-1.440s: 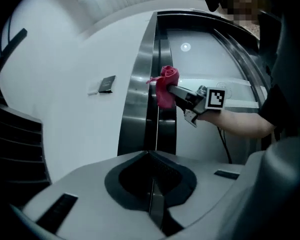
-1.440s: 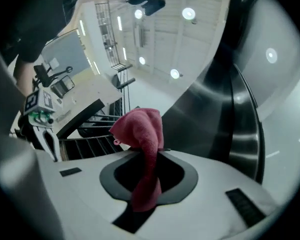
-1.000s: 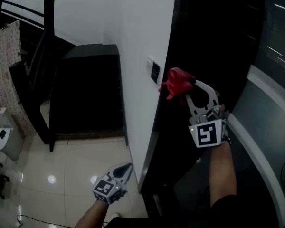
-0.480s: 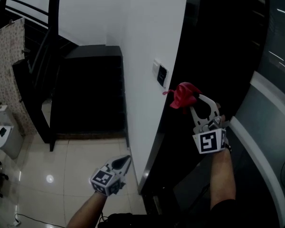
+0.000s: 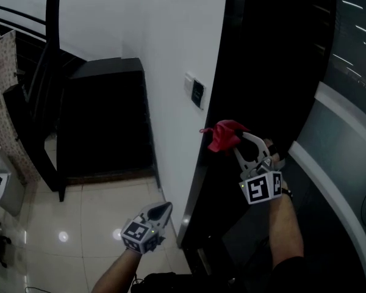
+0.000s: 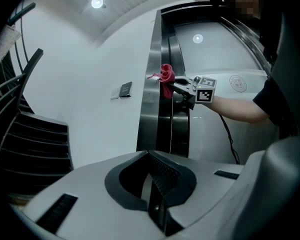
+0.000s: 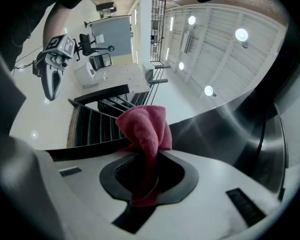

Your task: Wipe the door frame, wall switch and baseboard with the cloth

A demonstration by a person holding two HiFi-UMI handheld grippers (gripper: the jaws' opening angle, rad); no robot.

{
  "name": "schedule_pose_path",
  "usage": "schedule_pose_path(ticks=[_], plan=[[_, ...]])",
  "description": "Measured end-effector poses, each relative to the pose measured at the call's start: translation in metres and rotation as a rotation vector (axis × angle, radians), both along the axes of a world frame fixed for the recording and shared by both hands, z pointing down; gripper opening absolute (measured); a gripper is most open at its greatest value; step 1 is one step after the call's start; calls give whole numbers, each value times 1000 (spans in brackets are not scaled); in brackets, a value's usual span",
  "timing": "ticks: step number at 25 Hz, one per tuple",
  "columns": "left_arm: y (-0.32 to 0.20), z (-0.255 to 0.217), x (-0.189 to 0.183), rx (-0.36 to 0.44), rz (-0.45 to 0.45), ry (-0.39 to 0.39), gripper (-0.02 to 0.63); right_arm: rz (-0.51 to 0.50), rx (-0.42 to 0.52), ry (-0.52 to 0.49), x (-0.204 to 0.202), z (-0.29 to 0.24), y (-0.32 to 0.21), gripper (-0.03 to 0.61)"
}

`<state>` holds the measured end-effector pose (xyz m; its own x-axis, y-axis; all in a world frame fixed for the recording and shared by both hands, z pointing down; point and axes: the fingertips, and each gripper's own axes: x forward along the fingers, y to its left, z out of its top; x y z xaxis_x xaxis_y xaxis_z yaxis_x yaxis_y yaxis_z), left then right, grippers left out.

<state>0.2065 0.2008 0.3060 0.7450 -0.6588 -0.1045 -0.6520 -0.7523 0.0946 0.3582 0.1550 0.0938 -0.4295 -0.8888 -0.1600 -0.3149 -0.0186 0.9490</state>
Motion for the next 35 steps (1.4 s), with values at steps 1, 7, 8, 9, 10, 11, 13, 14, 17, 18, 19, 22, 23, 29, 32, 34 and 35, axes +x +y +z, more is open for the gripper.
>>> schedule_pose_path(ticks=[1,7,8,9,10,11,13,14,17,18,19,22,23,29,32,34,35], plan=[[-1,-1,1,-3,1,4,3,1,-10,3,1,6,-1,61],[-5,0,-8,-2,-30,0,3,-9,-77,-4,-1,42,1,61],[-5,0,-9,-5,-32,-1,3,-10,-84,-10,-1,44,2,61],[-6,0,-9,-9,-34,-2,3,-10,-91,-14,-1,47,2,61],[-6,0,-9,-10,-36,-4,3,-9,-98,-16,-1,50,3,61],[-6,-1,-9,-8,-37,-5,3,-7,-107,-13,-1,56,3,61],[-8,-4,-7,2,-38,-4,3,-2,-126,7,-1,70,3,61],[-9,-7,-5,10,-40,-3,3,0,-136,16,-1,78,2,61],[-10,-13,-5,36,-53,8,3,3,-171,14,1,100,1,61],[-9,-14,-5,37,-56,13,3,4,-180,12,1,106,1,61],[-8,-14,-5,35,-58,17,3,4,-188,14,0,111,1,61],[-6,-13,-7,41,-73,18,3,6,-213,25,-2,125,3,61],[-4,-13,-8,46,-75,20,3,4,-222,23,-2,129,3,61],[1,-9,-9,38,-83,1,3,-9,-271,-6,-5,152,5,61],[2,-5,-18,33,-106,14,3,-16,-301,-12,-7,167,5,61],[3,-2,-24,37,-127,8,3,-20,-322,-11,-8,174,5,61],[3,-1,-26,36,-136,3,3,-20,-330,-6,-7,176,5,61]])
